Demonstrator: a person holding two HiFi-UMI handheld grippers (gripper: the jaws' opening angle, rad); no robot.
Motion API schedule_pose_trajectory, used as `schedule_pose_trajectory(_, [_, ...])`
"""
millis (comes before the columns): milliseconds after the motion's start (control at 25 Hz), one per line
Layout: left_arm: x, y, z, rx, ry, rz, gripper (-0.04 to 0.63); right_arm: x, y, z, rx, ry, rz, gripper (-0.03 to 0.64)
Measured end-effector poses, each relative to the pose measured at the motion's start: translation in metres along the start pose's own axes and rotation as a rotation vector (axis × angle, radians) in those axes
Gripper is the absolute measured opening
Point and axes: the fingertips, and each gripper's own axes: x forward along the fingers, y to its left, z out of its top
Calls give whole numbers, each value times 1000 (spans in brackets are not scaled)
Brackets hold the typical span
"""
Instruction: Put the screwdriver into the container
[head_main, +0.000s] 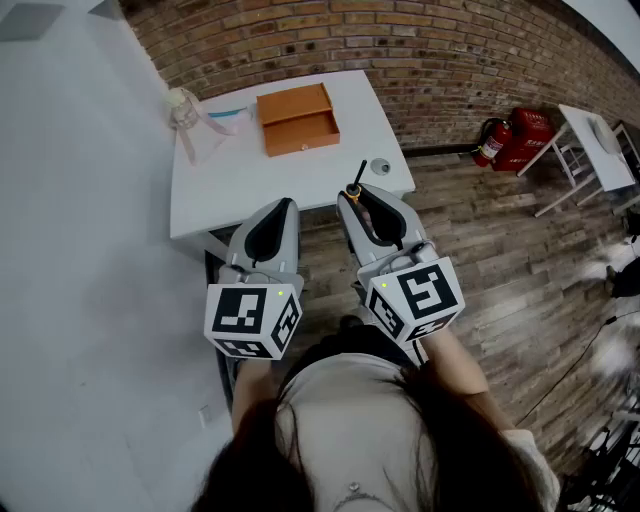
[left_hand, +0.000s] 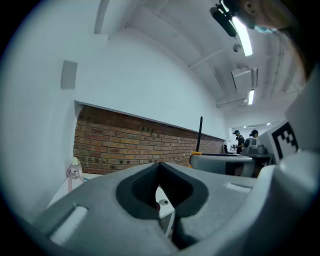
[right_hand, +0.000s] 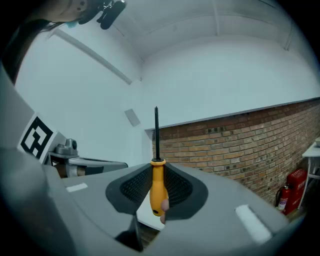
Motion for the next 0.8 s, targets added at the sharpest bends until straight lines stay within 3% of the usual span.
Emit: schedule_pose_trajectory(800, [87,-6,2,-2,-4,95,0,37,-88,-5,14,-2,62,75])
